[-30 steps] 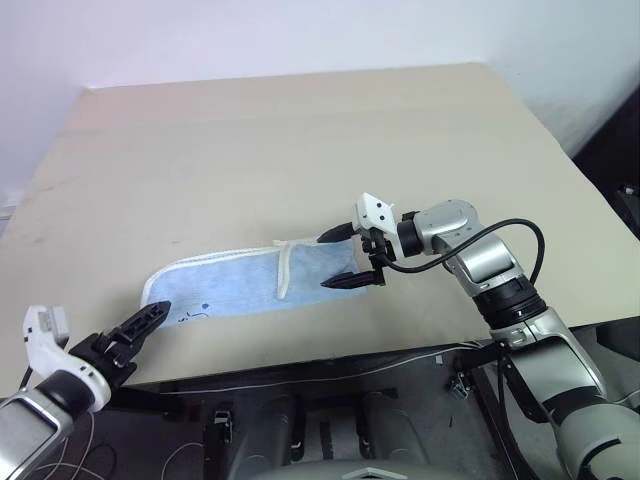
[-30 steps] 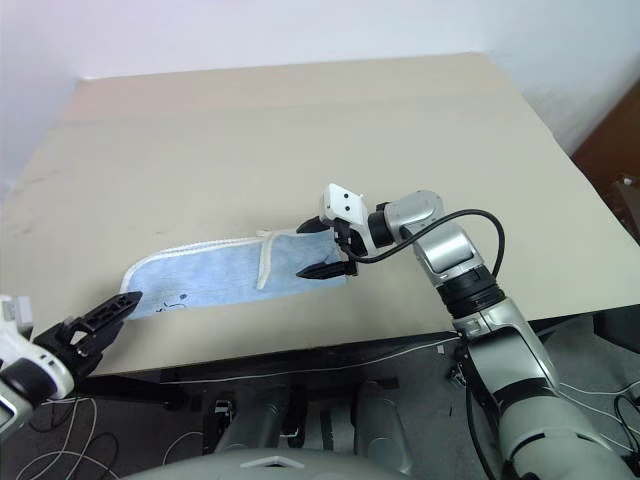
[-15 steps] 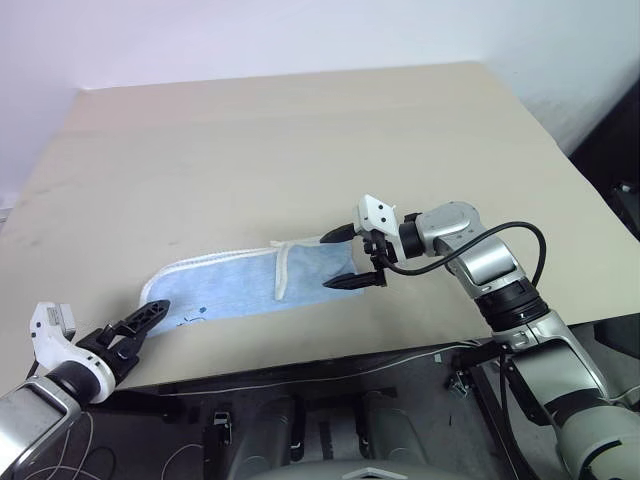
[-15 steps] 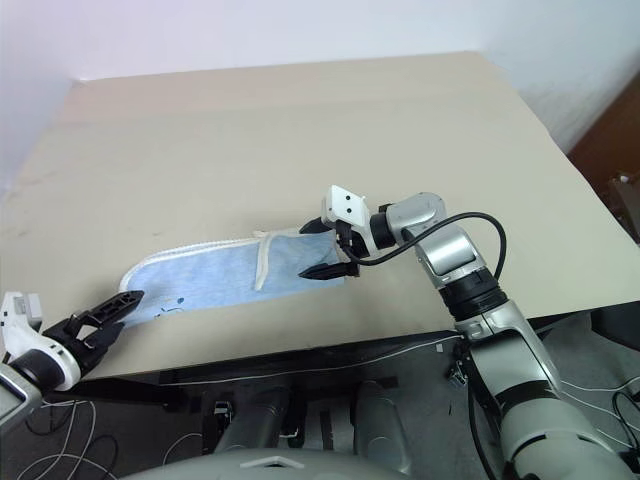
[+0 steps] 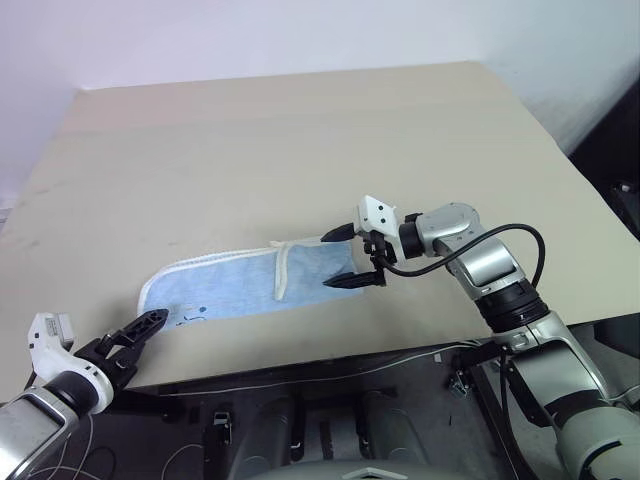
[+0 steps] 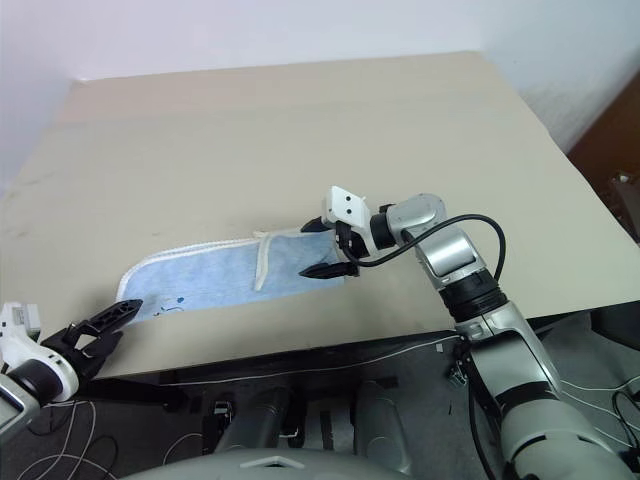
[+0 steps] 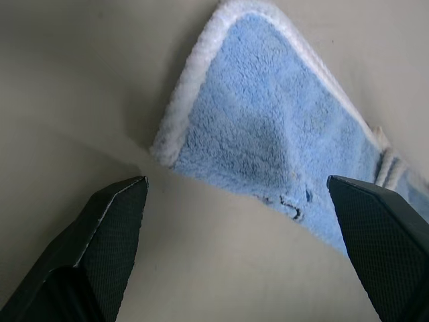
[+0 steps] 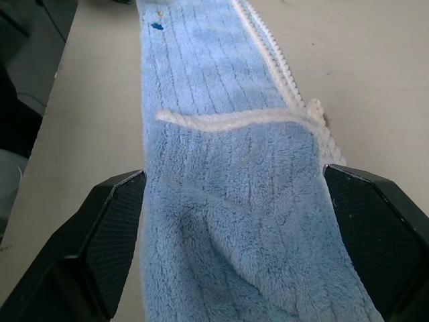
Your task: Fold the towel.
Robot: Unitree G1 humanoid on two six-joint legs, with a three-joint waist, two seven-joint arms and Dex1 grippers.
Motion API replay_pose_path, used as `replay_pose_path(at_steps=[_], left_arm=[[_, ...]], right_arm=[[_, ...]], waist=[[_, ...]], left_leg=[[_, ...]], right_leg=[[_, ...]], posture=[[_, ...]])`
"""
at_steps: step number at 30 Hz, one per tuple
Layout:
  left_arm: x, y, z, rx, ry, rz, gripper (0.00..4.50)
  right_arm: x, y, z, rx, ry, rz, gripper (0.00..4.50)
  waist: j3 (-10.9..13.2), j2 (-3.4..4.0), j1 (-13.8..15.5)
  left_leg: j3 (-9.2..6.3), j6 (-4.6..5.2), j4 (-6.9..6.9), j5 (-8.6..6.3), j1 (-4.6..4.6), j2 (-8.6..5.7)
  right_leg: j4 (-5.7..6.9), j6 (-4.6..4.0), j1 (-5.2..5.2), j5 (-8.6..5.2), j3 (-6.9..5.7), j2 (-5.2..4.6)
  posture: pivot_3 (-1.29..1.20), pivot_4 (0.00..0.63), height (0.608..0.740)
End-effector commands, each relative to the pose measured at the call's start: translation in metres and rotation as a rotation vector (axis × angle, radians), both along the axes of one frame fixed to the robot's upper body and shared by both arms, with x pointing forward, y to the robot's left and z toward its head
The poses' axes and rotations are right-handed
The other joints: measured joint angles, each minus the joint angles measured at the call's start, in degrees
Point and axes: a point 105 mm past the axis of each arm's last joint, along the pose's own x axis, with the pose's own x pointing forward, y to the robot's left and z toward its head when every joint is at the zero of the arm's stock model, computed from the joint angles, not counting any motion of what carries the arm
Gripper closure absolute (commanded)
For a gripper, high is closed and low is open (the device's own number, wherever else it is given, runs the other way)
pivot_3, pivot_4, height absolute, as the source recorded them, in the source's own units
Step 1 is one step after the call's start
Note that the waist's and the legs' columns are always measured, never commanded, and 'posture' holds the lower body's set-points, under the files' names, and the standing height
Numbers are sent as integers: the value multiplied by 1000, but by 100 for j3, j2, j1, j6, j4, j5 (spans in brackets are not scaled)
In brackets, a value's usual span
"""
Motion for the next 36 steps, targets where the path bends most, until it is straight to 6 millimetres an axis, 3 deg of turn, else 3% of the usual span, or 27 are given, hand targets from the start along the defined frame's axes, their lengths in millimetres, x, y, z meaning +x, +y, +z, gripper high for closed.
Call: replay_pose_path(at_steps=[1, 7, 22, 25, 36], left_arm=[[2, 0, -3, -30, 8, 22, 0], [18, 1, -3, -78, -22, 58, 0], [29, 3, 8, -101, -89, 61, 0], [29, 3, 9, -94, -89, 52, 599], [29, 9, 13, -84, -109, 64, 4421]], right_arm=[[1, 2, 11, 22, -51, 5, 43], [3, 0, 9, 4, -62, -4, 43], [3, -2, 10, 7, -70, -16, 43], [3, -2, 10, 8, -69, -15, 0], [2, -3, 7, -1, -66, -11, 0]], waist=[[0, 0, 3], [-2, 5, 157], [-2, 5, 161], [-2, 4, 146], [0, 2, 138]], left_leg=[[0, 0, 0, 0, 0, 0], [-1, 0, 0, 0, 13, 0], [-1, -1, 3, 1, 25, 0], [-1, -1, 2, 1, 22, 0], [-1, -1, -1, 1, 10, 0]], right_leg=[[0, 0, 0, 0, 0, 0], [5, 0, 7, 0, -3, 0], [5, 0, 23, 0, -9, -5], [5, 0, 21, 0, -8, -4], [-4, 0, 12, 0, -7, -4]], posture=[[0, 150, 740], [0, 150, 740], [0, 150, 740], [0, 150, 740], [0, 150, 740]])
